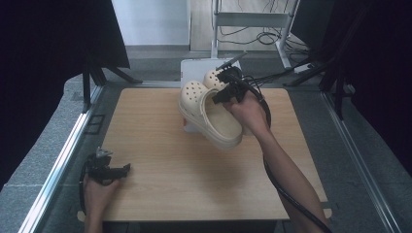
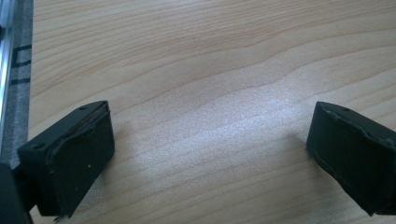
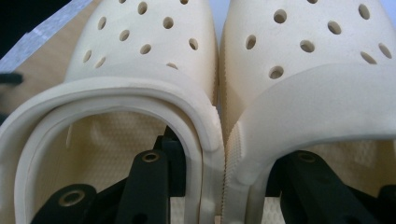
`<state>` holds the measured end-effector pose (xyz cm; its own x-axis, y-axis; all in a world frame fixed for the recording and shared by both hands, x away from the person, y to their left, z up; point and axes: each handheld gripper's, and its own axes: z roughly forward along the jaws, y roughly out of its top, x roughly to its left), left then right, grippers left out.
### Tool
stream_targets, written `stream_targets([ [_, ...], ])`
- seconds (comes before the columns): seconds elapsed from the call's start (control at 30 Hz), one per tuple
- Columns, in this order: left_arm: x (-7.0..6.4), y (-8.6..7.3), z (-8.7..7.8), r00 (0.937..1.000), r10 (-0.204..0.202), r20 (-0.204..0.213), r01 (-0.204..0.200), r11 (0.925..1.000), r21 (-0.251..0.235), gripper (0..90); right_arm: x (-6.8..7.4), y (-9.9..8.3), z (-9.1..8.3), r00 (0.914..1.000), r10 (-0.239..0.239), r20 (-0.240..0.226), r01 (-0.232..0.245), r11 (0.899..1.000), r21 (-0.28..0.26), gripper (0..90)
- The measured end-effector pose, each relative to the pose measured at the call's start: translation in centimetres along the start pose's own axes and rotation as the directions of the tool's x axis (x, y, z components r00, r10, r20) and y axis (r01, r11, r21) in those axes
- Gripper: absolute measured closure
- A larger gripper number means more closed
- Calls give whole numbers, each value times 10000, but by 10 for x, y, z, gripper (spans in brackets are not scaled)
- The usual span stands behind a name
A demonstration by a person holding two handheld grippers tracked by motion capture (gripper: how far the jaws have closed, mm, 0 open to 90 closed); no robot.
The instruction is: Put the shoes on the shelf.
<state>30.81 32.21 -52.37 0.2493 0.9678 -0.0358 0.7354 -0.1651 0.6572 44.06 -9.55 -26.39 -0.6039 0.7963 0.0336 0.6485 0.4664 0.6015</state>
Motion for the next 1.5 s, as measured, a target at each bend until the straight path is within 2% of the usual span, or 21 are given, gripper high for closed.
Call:
stream_targets([
  [0.27,0,0,0,10000,23,-7,-23,10000,-2,9,-11,23,14,9936,889,695,-887,9960,-54,641],
  [0.5,0,0,0,10000,49,0,-49,10000,18,9,-20,43,32,9807,1607,1109,-1602,9870,-136,641],
  [0.67,0,0,0,10000,13,4,-13,10000,17,9,-28,56,46,9675,2095,1419,-2080,9778,-256,641],
  [0.87,0,0,0,10000,9,9,-9,10000,24,10,-37,71,61,9473,2679,1754,-2640,9634,-455,641],
  [1.03,0,0,0,10000,14,7,-14,10000,22,9,-44,83,70,9364,2984,1849,-2934,9544,-543,642],
  [1.17,0,0,0,10000,14,19,-14,10000,29,10,-49,92,78,9234,3316,1932,-3259,9434,-612,641],
  [1.3,0,0,0,10000,21,12,-21,10000,17,10,-54,105,82,9161,3462,2022,-3392,9381,-693,642],
  [1.5,0,0,0,10000,32,17,-32,10000,16,10,-63,115,93,9051,3729,2042,-3656,9278,-741,642],
])
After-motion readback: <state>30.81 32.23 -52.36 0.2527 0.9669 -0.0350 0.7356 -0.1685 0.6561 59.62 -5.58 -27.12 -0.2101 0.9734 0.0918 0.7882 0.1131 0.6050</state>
